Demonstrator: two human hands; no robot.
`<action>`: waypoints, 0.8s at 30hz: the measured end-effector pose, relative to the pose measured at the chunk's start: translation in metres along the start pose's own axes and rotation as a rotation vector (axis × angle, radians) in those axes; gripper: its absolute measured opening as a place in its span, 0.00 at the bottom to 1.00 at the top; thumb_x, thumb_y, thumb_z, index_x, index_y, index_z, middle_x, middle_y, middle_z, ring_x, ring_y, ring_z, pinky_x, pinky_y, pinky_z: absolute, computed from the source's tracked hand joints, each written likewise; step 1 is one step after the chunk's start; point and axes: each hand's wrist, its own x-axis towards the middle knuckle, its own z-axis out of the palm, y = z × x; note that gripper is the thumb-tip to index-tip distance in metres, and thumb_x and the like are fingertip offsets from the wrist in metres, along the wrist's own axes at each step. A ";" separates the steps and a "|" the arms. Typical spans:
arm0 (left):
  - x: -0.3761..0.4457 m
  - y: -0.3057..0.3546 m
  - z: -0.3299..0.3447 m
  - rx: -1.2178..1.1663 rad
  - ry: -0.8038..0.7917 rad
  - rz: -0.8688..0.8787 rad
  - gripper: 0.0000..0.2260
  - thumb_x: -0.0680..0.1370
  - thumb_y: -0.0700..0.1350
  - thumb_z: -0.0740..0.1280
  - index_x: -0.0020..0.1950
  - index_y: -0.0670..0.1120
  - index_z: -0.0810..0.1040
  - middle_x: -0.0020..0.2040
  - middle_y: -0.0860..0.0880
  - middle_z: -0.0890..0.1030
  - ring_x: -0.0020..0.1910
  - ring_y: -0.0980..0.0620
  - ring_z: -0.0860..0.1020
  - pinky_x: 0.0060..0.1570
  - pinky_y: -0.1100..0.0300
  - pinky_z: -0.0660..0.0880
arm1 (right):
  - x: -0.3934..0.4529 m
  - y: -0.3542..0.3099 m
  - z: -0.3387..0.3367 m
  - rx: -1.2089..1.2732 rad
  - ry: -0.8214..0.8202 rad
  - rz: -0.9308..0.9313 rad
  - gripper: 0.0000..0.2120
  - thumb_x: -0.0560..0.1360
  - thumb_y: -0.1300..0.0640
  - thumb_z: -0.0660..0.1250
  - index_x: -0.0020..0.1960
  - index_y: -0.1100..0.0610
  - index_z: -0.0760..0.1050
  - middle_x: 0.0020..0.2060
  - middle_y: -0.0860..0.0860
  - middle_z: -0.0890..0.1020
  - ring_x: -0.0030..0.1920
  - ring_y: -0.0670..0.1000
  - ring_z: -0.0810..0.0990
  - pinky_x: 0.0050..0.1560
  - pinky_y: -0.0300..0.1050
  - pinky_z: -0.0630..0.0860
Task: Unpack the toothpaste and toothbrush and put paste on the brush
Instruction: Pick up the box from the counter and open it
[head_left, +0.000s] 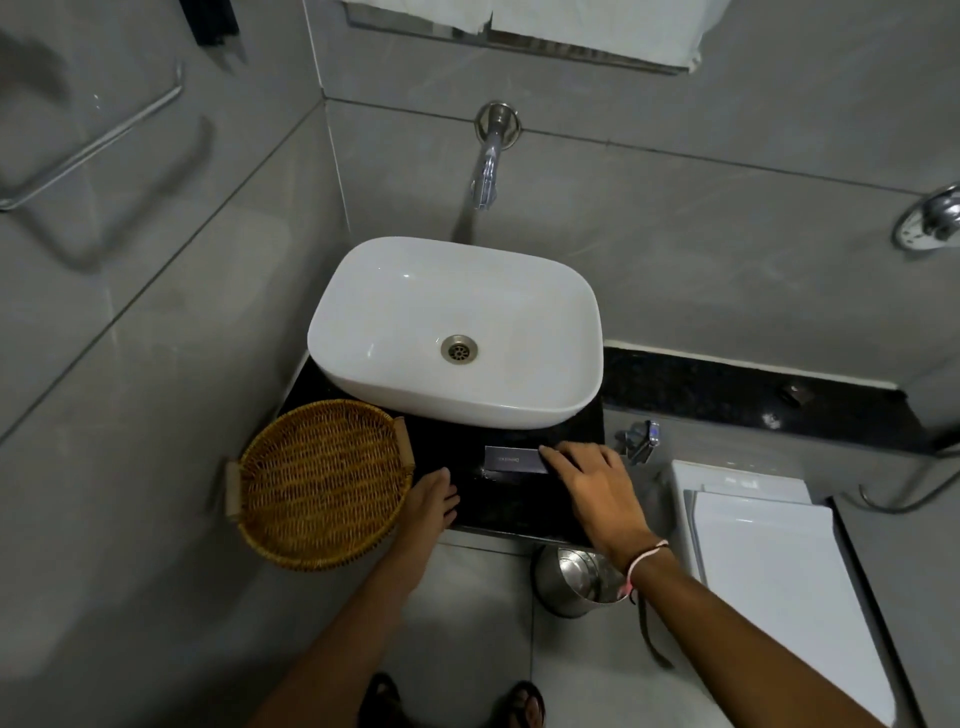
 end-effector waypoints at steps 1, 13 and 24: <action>0.003 0.002 0.001 -0.096 -0.004 -0.042 0.21 0.84 0.49 0.60 0.74 0.40 0.69 0.69 0.35 0.75 0.66 0.40 0.77 0.65 0.51 0.73 | 0.003 0.002 -0.011 -0.019 0.055 -0.044 0.32 0.67 0.68 0.74 0.69 0.55 0.75 0.59 0.56 0.82 0.59 0.59 0.81 0.65 0.58 0.77; 0.015 0.020 0.023 -0.727 -0.228 -0.177 0.19 0.83 0.54 0.60 0.61 0.41 0.80 0.63 0.36 0.81 0.60 0.41 0.80 0.54 0.50 0.80 | 0.027 -0.006 -0.074 -0.302 0.132 -0.431 0.33 0.71 0.64 0.75 0.73 0.56 0.68 0.64 0.58 0.78 0.66 0.59 0.75 0.79 0.65 0.59; 0.001 0.014 0.015 -0.652 -0.368 0.072 0.12 0.75 0.35 0.69 0.57 0.39 0.83 0.59 0.35 0.82 0.57 0.41 0.84 0.50 0.57 0.84 | 0.024 -0.015 -0.079 -0.202 0.229 -0.348 0.29 0.71 0.62 0.74 0.71 0.54 0.72 0.68 0.58 0.76 0.70 0.59 0.74 0.77 0.68 0.61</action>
